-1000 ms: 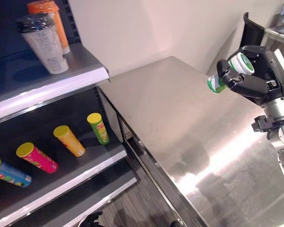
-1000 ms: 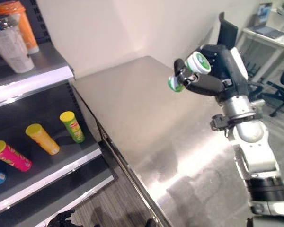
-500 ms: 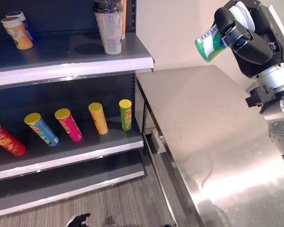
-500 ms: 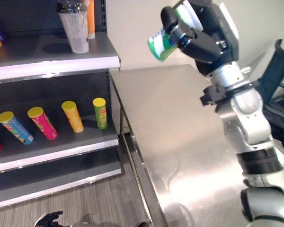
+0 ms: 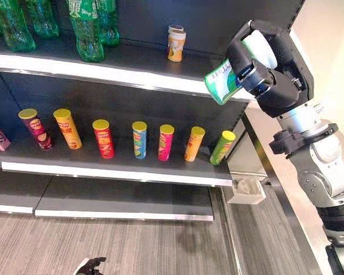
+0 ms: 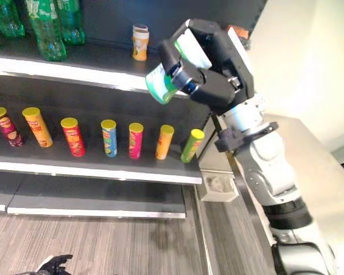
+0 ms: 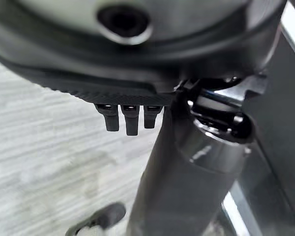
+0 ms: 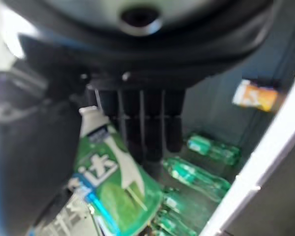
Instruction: Put the goods on the table back onto the shelves and tidy them up.
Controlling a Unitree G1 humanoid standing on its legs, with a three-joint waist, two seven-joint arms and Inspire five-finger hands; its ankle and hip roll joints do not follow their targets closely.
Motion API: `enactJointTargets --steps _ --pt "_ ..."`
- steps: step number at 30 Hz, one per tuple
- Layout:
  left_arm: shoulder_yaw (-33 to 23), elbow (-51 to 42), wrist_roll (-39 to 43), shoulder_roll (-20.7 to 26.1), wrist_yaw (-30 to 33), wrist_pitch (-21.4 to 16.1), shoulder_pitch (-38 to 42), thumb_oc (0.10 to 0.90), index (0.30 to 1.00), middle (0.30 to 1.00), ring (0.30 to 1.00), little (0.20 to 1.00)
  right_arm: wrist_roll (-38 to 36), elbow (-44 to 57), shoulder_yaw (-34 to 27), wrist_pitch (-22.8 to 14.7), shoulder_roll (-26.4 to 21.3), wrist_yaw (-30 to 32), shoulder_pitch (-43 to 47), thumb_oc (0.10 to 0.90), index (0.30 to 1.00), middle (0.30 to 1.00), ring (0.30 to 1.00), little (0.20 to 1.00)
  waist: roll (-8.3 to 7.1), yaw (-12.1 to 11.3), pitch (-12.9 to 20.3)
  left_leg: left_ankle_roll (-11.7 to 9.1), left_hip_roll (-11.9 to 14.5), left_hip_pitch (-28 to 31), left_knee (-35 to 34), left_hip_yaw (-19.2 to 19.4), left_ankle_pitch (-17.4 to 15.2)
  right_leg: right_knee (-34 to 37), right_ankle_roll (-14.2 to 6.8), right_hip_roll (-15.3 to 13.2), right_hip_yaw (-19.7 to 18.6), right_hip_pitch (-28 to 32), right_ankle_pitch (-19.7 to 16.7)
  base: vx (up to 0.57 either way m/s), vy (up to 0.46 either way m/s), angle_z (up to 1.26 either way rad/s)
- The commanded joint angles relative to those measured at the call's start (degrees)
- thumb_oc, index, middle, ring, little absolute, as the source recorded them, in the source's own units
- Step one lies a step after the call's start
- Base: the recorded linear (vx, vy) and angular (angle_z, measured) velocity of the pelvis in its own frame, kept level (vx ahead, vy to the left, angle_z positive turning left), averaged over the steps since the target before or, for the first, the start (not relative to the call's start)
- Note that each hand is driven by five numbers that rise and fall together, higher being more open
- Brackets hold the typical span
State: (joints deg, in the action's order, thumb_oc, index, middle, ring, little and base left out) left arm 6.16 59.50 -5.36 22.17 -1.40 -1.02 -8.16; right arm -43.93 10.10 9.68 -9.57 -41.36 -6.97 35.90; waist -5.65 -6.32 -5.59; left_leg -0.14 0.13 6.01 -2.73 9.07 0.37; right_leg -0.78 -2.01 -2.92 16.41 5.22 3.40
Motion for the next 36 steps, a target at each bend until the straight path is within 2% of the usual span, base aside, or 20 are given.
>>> enactJointTargets --steps 1,3,8,13,24,25,26,27,36 --pt "3.6 1.5 2.1 -0.7 0.8 -0.7 0.3 0.8 0.9 0.9 0.9 0.9 0.9 -3.7 1.2 -4.3 -3.1 1.9 10.9 0.4 0.3 0.3 0.3 0.3 -0.5 -2.0 5.5 -4.8 4.0 -0.6 -1.0 -2.9 -1.7 5.2 -6.7 -6.9 3.1 0.3 -5.9 0.09 -0.27 0.01" --pt "4.0 2.1 2.6 -0.6 1.4 -0.7 -0.4 0.8 0.9 0.9 0.9 0.9 3.8 -14.0 7.6 -2.9 -5.9 3.3 18.1 0.4 0.3 0.3 0.3 0.3 -0.93 -4.1 6.1 -5.7 4.7 -1.2 -0.7 -4.7 -1.3 5.2 -6.3 -6.9 6.1 1.5 -5.1 0.12 -0.138 1.0" --pt "4.2 2.9 4.2 0.6 2.2 -0.9 -0.6 0.8 0.9 0.9 0.9 0.9 8.9 -27.7 14.7 -1.3 -9.3 5.2 27.1 0.4 0.3 0.3 0.3 0.3 -0.66 -6.5 6.0 -6.5 4.8 -1.9 -1.2 -7.2 -0.4 4.8 -6.0 -7.0 10.3 2.9 -4.5 0.05 -0.059 0.55" --pt "4.9 4.3 4.4 0.7 2.8 -0.8 -1.0 0.8 0.9 0.9 0.9 0.9 13.3 -38.2 16.9 -0.3 -7.5 8.5 32.8 0.4 0.3 0.3 0.3 0.3 -0.15 -7.8 5.9 -6.5 4.5 -2.4 -1.4 -9.1 -0.1 4.7 -5.9 -7.1 12.4 3.6 -4.3 0.04 -0.032 0.23" --pt "6.2 4.3 5.4 0.8 3.5 -1.2 0.2 0.8 0.9 0.9 0.9 0.9 23.0 -51.3 19.9 1.7 -5.4 12.2 38.5 0.4 0.3 0.3 0.3 0.3 -0.07 -9.3 5.3 -6.6 4.0 -3.7 -1.6 -11.6 0.2 4.5 -5.5 -6.9 14.7 3.9 -3.5 0.03 -0.016 0.15" --pt "6.1 4.4 5.6 0.8 3.5 -1.1 0.2 0.8 0.9 0.9 0.9 0.9 23.3 -51.9 20.0 1.8 -5.3 12.3 38.8 0.4 0.3 0.3 0.3 0.3 -0.16 -9.3 5.4 -7.1 4.6 -3.1 -1.8 -11.8 -0.9 4.8 -5.7 -6.2 13.9 4.5 -2.3 0.01 -0.003 0.07" --pt "6.2 4.3 5.5 0.7 3.5 -1.1 0.3 0.8 0.9 0.9 0.9 0.9 23.4 -52.0 20.1 1.8 -5.4 12.4 38.9 0.4 0.3 0.3 0.3 0.3 -0.17 -9.3 5.2 -6.7 4.1 -3.8 -1.6 -11.8 0.2 4.6 -5.4 -6.9 14.9 3.9 -3.4 0.09 -0.058 0.16" --pt "6.3 4.4 5.7 0.7 3.6 -1.0 0.2 0.8 0.9 0.9 0.9 0.9 23.4 -52.5 20.1 1.8 -5.0 12.7 39.2 0.4 0.3 0.3 0.3 0.3 -0.42 -9.5 5.2 -7.2 4.7 -3.4 -1.8 -12.2 -0.8 4.8 -5.6 -6.0 14.2 4.4 -2.1 0.01 -0.013 0.17" --pt "6.3 4.3 5.5 1.2 3.6 -1.0 0.3 0.8 0.9 0.9 0.9 0.9 24.4 -54.2 22.0 2.1 -5.5 13.0 40.8 0.4 0.3 0.3 0.3 0.3 -1.65 -10.2 4.6 -7.5 5.1 -4.1 -1.9 -13.1 -0.8 4.8 -5.3 -5.5 15.0 4.2 -1.8 0.01 -0.013 0.1"
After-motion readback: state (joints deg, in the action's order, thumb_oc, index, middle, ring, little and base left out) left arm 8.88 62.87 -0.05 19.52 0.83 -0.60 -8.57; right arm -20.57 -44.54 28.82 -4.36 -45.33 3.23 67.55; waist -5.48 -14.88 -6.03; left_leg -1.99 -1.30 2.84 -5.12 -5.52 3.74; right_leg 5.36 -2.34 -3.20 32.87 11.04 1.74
